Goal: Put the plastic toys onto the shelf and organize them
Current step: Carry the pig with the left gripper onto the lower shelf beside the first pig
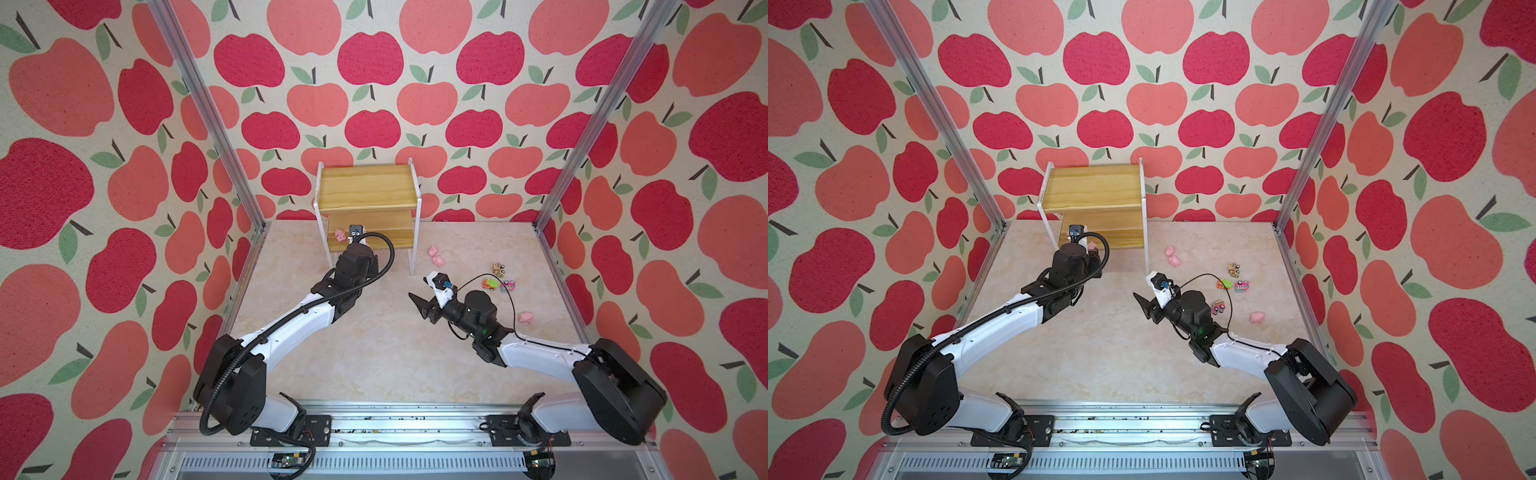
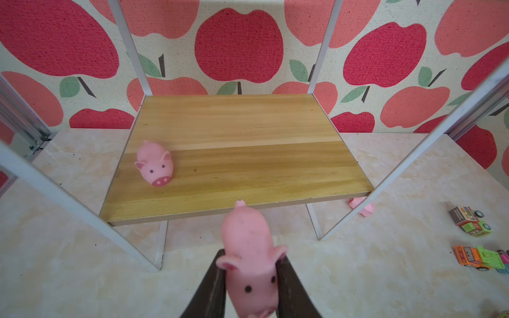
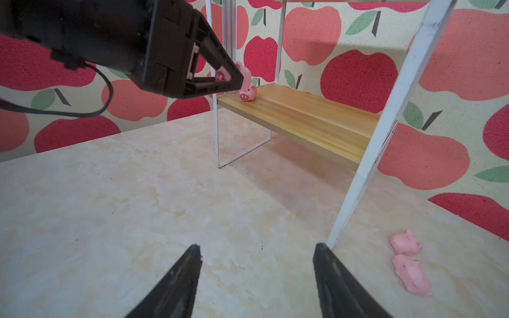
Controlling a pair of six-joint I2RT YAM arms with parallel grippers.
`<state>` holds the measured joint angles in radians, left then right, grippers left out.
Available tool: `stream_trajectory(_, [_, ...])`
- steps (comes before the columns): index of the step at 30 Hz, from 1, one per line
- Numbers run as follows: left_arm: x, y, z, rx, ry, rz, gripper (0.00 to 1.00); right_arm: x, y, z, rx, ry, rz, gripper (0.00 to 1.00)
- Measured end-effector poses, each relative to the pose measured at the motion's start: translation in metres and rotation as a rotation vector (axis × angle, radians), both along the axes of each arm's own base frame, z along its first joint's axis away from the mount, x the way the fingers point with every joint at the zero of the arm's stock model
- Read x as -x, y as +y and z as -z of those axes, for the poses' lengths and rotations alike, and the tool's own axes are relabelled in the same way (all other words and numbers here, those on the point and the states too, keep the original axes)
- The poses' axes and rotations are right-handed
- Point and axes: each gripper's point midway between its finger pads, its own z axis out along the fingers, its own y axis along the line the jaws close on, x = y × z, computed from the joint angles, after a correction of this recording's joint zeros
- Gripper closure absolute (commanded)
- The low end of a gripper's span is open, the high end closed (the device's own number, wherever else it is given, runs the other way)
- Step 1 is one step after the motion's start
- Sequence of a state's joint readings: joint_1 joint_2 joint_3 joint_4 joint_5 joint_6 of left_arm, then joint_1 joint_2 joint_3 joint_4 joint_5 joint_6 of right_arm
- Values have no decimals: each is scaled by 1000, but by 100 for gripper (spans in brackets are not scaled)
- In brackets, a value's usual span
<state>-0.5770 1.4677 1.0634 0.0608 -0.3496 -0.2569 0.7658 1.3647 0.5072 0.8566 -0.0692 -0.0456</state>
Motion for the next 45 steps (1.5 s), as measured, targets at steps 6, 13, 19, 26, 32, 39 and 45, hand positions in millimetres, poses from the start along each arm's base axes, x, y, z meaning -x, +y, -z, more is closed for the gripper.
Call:
stream_trajectory(6, [-22,-7,14,-16,51,-5,69,6,-8,-4,-6,-38,6,32])
stream_trajectory(13, [-37,1,13,-22,69,-31,69,7,-9,-3,0,-53,7,32])
stream_trajectory(19, [-52,6,7,-18,65,-55,69,8,-11,-1,4,-55,12,32])
stream_trajectory(26, [-62,3,27,-44,133,-67,69,8,-11,-2,4,-55,12,32])
stream_trajectory(32, [-62,6,34,-50,160,-81,69,8,-11,-3,0,-60,13,32])
stream_trajectory(39, [-63,11,34,-58,156,-105,69,8,-11,-5,-5,-64,13,32])
stream_trajectory(45, [-66,14,34,-66,142,-127,68,8,-11,-6,-8,-68,13,32])
